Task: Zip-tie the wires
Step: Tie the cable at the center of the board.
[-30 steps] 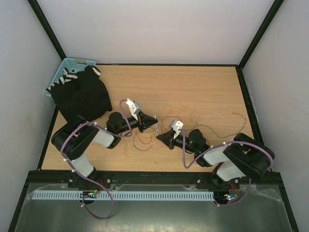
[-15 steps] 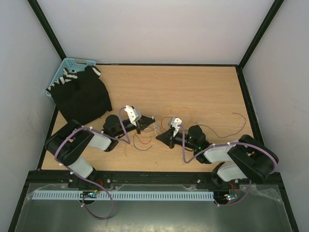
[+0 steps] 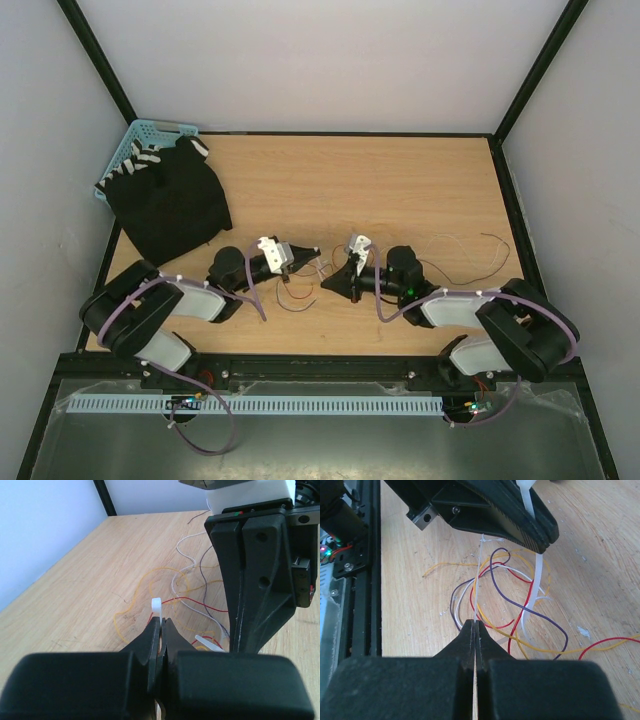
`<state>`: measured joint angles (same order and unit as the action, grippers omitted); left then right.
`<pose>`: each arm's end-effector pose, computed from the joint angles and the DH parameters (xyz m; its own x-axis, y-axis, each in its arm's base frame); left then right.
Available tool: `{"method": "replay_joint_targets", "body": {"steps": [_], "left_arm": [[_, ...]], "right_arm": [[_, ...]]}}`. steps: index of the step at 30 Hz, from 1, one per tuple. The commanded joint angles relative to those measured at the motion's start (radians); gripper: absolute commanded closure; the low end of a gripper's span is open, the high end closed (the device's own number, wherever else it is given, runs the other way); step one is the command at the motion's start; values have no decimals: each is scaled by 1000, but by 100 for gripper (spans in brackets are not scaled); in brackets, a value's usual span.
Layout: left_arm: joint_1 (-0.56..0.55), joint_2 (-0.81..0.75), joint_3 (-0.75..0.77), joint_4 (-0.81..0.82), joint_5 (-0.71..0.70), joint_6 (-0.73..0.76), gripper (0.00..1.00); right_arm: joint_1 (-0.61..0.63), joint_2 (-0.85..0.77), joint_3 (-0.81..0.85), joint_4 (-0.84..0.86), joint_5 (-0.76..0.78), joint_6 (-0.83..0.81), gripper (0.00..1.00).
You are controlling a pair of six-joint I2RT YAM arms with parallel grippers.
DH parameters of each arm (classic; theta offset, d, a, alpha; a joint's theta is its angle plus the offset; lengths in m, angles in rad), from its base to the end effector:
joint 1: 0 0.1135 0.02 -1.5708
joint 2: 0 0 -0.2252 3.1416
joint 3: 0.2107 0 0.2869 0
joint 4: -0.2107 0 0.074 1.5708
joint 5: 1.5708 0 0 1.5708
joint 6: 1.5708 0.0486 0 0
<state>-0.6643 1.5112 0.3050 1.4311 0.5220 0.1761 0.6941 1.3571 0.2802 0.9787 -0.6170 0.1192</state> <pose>0.2023 -0.1892 0.1235 0.3335 -0.0683 -0.9403 0.8722 0.4010 0.2803 0.1904 0.1951 0.1039 -0.1895 -0.0315 -0.9814 -0.9485 0.2642 0.1747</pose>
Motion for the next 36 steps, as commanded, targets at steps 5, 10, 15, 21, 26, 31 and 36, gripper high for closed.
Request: {"method": "replay_joint_targets", "body": {"steps": [5, 10, 15, 21, 26, 31, 36], "left_arm": [[-23, -41, -28, 49, -42, 114, 100], [-27, -48, -39, 49, -63, 151, 100], [-41, -46, -44, 49, -68, 187, 100], [-55, -52, -51, 49, -82, 225, 100], [-60, -51, -55, 49, -97, 241, 100], [-70, -53, -56, 49, -107, 260, 100], [-76, -58, -60, 49, -112, 277, 100]], "right_arm": [[-10, -71, 35, -141, -79, -41, 100], [-11, -112, 15, -114, -74, -45, 100], [-12, -93, 26, -89, -102, -14, 100], [-24, -83, 33, -84, -114, 10, 100], [-35, -86, 30, -65, -120, 31, 100], [-44, -53, 49, -64, -158, 63, 100], [-55, -47, 59, -63, -167, 81, 100]]}}
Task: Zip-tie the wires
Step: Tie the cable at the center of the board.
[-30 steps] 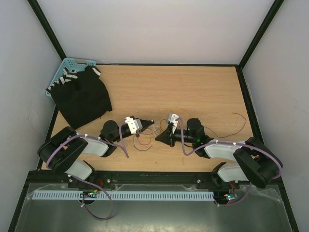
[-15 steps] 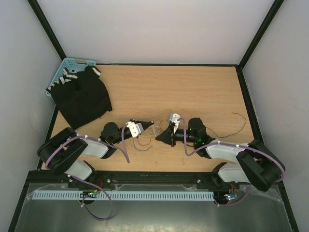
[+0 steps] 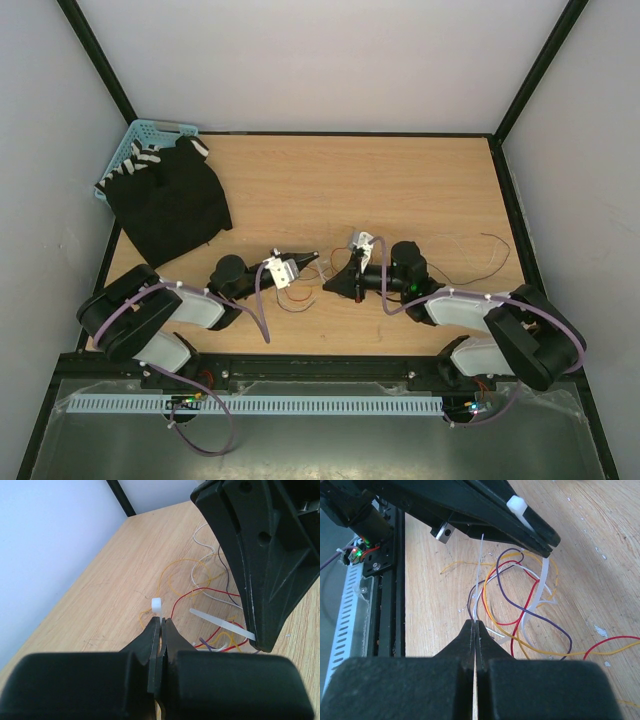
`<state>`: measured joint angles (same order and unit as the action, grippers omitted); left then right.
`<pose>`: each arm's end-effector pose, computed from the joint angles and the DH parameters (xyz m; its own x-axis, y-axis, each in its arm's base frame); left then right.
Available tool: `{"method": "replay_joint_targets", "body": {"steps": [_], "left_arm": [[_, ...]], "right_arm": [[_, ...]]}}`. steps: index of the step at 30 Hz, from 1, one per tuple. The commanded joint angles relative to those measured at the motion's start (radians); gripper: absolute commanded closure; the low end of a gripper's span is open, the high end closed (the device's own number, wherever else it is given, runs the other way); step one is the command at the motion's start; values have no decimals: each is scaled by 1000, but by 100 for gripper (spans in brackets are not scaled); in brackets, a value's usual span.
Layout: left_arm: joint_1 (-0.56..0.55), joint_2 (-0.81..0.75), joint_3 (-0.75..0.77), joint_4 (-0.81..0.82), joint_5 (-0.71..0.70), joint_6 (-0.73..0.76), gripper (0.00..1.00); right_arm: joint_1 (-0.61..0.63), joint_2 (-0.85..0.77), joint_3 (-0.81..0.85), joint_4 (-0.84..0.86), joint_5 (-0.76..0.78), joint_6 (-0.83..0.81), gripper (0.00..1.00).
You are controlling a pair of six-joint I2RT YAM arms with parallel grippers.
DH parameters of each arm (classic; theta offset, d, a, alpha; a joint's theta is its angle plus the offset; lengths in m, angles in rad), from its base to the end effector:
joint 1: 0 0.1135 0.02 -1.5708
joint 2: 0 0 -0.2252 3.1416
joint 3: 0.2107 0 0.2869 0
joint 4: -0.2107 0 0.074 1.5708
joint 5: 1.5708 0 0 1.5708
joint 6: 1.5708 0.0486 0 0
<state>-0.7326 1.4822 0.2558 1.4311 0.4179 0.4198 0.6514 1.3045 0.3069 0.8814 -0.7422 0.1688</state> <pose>0.1855 -0.1934 0.1181 0.5075 0.0445 -0.8605 0.7664 0.4332 0.4744 0.1967 0.1913 0.1149 -0.2557 -0.0392 -0.9660 -0.9513 0.1883 0.2441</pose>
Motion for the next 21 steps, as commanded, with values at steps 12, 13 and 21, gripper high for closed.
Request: {"method": "replay_joint_targets", "body": {"steps": [12, 13, 21], "left_arm": [[-16, -24, -15, 49, -13, 65, 100], [-16, -24, -15, 49, -14, 65, 100], [-20, -27, -16, 49, -16, 72, 100]], "right_arm": [[-30, 22, 55, 10, -77, 50, 100], [-32, 22, 57, 9, -80, 53, 100], [-47, 24, 62, -1, -93, 56, 100]]}}
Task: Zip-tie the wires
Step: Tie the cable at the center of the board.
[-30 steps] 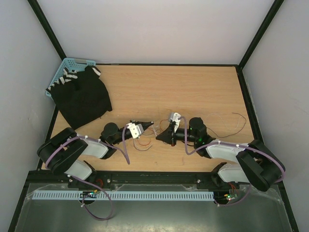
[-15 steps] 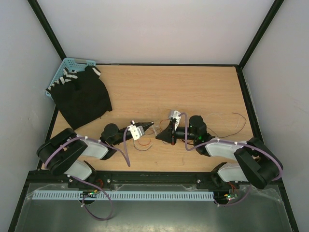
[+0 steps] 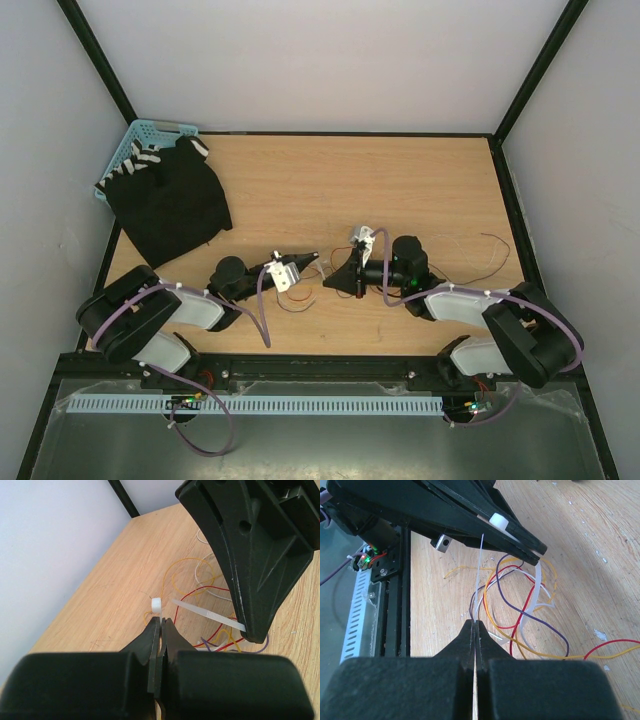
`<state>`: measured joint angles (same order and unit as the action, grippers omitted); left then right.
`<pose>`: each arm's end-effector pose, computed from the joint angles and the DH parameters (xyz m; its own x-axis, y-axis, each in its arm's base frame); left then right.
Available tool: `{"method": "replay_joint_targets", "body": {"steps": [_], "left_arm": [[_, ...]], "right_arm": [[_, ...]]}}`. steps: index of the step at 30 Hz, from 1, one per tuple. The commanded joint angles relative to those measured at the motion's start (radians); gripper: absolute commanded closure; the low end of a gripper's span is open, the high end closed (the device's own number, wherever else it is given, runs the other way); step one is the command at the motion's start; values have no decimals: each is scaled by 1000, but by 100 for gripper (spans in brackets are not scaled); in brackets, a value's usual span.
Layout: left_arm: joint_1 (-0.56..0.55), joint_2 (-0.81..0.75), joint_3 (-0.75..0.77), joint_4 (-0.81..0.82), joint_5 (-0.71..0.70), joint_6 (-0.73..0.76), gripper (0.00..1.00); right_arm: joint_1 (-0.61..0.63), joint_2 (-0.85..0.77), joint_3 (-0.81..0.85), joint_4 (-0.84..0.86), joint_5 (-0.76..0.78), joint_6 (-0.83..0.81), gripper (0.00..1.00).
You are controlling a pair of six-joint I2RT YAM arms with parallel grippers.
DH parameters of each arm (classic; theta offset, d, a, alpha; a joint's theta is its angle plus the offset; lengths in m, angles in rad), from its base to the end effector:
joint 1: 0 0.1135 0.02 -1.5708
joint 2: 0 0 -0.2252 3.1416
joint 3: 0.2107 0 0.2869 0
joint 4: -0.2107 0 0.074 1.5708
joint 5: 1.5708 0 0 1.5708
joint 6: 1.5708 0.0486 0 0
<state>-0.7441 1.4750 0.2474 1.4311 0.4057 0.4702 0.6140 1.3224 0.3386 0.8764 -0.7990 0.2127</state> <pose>0.1824 -0.1940 0.1176 0.5433 0.0656 -0.8369 0.7409 0.4312 0.5148 0.2066 0.1882 0.1199 -0.2934 -0.0267 -0.9556 -0.9435 0.1690 0.2850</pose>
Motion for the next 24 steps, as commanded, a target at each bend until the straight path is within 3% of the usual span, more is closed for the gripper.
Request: {"method": "replay_joint_targets", "body": {"steps": [1, 24], "left_arm": [[-10, -20, -8, 49, -4, 22, 100], [-26, -14, -8, 49, -13, 48, 100]], "right_arm": [[-10, 6, 33, 2, -39, 13, 100], [-31, 17, 37, -11, -59, 13, 100]]}}
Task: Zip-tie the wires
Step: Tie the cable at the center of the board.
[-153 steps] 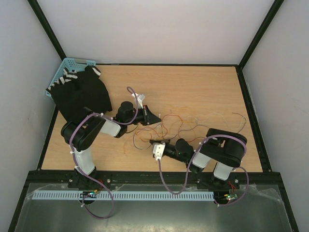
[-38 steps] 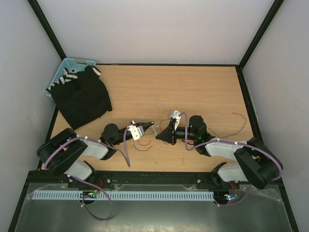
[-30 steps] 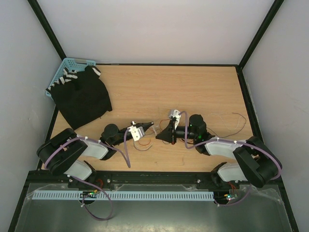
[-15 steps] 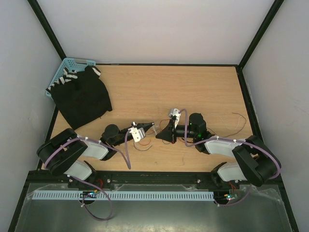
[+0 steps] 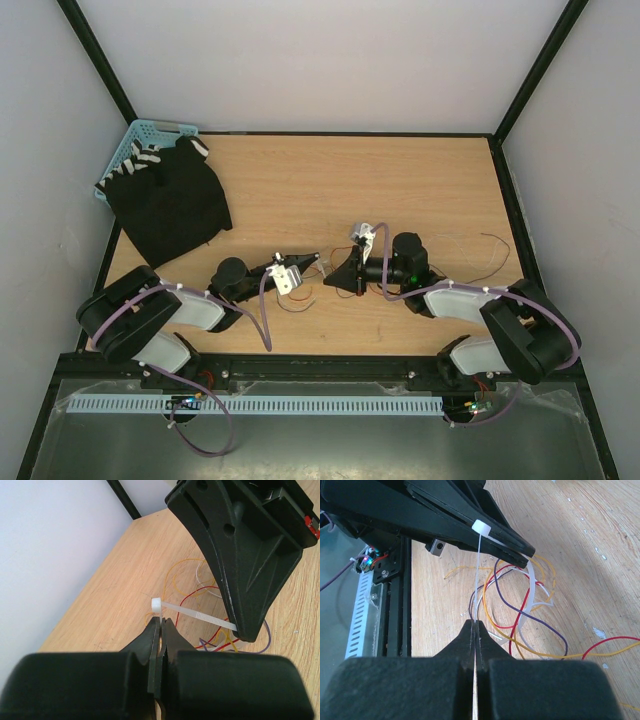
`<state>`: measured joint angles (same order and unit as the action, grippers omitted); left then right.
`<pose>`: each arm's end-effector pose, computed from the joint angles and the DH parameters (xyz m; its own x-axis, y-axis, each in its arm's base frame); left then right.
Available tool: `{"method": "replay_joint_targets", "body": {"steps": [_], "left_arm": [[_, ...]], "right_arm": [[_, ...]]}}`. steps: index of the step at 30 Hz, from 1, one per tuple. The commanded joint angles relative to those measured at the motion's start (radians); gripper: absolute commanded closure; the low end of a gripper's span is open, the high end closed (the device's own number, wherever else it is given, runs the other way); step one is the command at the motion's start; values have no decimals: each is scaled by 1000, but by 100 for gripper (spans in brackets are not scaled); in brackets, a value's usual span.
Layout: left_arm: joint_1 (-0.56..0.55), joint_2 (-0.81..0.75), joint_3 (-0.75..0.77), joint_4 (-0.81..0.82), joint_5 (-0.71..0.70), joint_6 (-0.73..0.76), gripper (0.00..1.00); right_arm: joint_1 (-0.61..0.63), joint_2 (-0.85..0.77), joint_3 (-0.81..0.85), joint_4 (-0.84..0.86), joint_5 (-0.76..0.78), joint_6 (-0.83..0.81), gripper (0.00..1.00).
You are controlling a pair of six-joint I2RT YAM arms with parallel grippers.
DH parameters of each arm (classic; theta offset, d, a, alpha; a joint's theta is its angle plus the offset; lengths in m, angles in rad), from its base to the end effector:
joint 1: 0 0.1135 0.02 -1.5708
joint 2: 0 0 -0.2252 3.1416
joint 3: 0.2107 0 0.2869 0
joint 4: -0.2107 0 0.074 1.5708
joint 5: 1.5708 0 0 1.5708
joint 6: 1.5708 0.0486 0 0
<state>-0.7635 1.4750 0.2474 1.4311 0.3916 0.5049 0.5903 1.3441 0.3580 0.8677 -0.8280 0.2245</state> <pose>0.1792 -0.1972 0.1177 0.5676 0.0757 -0.8198 0.7251 0.4258 0.5413 0.2130 0.1858 0.1195 -0.3148 -0.0296 -0.9487 -0.9376 0.1655 0.3059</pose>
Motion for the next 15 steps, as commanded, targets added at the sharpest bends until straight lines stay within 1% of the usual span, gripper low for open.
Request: {"method": "replay_joint_targets", "body": {"steps": [1, 15], "left_arm": [[-6, -13, -8, 49, 0, 12, 100], [-15, -11, -6, 49, 1, 21, 100]], "right_arm": [[-8, -1, 18, -3, -31, 0, 100], [-10, 12, 22, -2, -36, 4, 100]]}}
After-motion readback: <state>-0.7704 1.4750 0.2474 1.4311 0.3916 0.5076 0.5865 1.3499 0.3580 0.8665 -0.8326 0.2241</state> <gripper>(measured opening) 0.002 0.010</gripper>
